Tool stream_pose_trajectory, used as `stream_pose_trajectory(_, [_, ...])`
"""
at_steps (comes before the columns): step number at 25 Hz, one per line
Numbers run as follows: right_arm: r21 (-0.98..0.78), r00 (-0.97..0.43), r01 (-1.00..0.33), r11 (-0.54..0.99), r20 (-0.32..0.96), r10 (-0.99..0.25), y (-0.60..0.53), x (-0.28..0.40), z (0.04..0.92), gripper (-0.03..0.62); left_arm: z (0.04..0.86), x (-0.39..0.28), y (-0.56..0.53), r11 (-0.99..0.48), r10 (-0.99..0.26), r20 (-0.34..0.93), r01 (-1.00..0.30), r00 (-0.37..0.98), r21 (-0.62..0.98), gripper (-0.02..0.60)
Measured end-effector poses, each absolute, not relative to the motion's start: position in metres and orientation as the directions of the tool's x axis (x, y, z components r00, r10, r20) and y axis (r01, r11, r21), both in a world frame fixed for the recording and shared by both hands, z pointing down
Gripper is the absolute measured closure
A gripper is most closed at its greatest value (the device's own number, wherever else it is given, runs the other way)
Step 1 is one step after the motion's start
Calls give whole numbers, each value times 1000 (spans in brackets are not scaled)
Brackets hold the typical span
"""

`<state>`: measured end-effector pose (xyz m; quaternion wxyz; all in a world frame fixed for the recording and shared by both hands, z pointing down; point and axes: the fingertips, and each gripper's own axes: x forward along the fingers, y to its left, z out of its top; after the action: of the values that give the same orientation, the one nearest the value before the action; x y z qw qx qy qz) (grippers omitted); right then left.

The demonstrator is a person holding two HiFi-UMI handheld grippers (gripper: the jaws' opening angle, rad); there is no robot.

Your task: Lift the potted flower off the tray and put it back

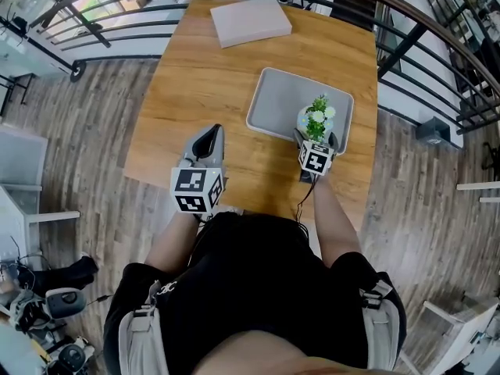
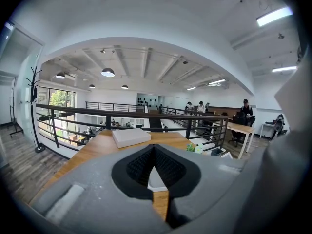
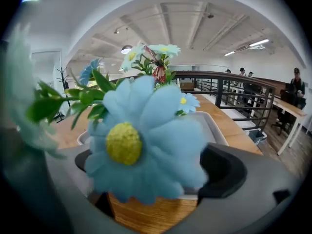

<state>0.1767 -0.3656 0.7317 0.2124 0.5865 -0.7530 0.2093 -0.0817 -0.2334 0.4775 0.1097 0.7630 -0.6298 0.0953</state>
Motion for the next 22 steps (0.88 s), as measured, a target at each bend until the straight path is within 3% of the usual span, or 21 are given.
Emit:
stream_pose_trajectory(15, [-17, -211, -965, 262, 647, -732, -389, 177, 753, 44, 480, -98, -222, -132, -947, 291, -990, 138, 41, 569])
stream_pose_trajectory(18, [28, -192, -961, 275, 648, -737, -388, 179, 754, 105, 481, -102, -219, -123, -948, 289, -992, 130, 41, 569])
stream_pose_trajectory(22, [0, -197, -965, 261, 656, -729, -383, 178, 751, 108, 480, -108, -217, -118, -949, 290, -992, 125, 39, 569])
